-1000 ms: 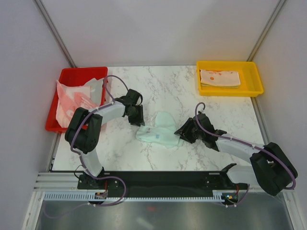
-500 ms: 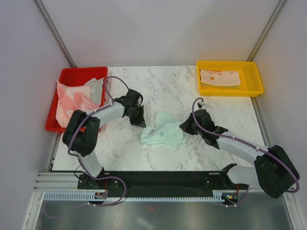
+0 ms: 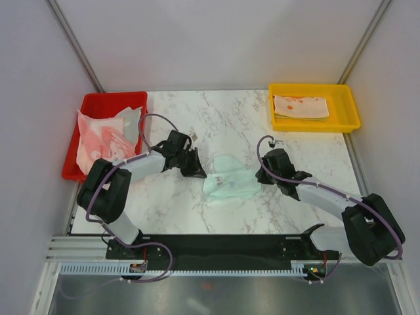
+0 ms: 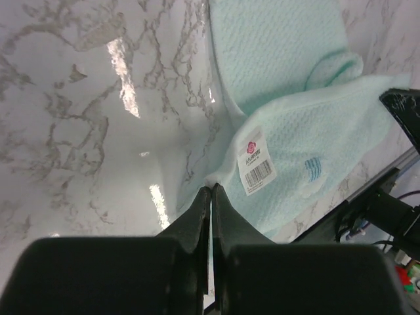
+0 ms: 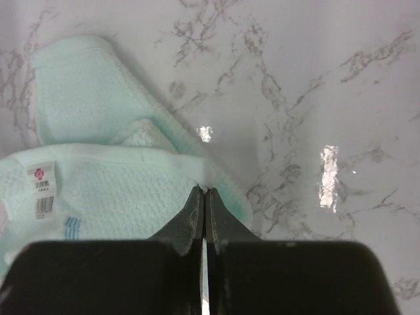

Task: Fold and stack the towels
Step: Flatten out the crumpled towel

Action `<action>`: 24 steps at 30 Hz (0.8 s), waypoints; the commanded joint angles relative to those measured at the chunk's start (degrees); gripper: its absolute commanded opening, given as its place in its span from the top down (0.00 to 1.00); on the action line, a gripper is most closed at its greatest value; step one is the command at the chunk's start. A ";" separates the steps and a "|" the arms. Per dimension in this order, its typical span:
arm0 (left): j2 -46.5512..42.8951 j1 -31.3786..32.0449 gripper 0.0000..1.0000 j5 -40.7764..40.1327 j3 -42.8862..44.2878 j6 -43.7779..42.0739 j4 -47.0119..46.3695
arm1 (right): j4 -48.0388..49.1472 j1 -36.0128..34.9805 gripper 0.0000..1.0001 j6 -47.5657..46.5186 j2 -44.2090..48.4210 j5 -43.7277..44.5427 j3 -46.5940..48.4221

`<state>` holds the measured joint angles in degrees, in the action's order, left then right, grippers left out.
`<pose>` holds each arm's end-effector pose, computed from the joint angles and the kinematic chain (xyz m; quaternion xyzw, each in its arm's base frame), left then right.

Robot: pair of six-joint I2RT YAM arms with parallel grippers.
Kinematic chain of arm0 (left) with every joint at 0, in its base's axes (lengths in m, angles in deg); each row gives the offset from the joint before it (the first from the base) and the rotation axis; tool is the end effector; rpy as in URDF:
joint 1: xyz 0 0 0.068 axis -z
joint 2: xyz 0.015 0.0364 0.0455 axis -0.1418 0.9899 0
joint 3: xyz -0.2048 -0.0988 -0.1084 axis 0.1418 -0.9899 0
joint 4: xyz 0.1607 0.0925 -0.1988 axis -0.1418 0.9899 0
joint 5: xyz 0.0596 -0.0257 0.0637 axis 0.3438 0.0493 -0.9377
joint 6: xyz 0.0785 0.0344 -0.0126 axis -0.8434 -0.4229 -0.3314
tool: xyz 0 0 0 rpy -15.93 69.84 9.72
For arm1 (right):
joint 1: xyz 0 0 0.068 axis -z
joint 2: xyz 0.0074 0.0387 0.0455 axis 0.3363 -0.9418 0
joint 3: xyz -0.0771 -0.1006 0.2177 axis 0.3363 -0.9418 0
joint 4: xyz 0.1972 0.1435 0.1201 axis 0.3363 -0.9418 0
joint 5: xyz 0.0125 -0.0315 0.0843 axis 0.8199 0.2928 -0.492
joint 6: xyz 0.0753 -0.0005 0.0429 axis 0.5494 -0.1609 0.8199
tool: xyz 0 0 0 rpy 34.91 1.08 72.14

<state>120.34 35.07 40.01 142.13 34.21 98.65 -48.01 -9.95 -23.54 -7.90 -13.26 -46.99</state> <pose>0.2983 -0.1844 0.1139 0.0013 0.9408 -0.3044 0.1491 0.2547 0.1350 0.1202 0.0561 0.9120 0.1685 0.3697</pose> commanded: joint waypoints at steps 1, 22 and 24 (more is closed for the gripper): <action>1.23 1.38 0.98 8.40 -2.03 2.74 -11.28 | 0.51 2.35 1.00 -3.24 -1.79 0.90 1.39; 7.56 6.13 0.53 -2.48 -1.86 0.54 -13.22 | 0.95 5.08 1.00 -4.29 -0.74 -1.03 0.42; 7.91 6.22 0.58 -2.49 -1.77 1.15 -14.27 | 0.95 5.08 1.00 -4.20 -0.66 -1.03 0.33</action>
<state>126.85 40.82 40.56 139.77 34.98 86.41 -48.27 -5.08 -27.23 -9.84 -13.83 -46.99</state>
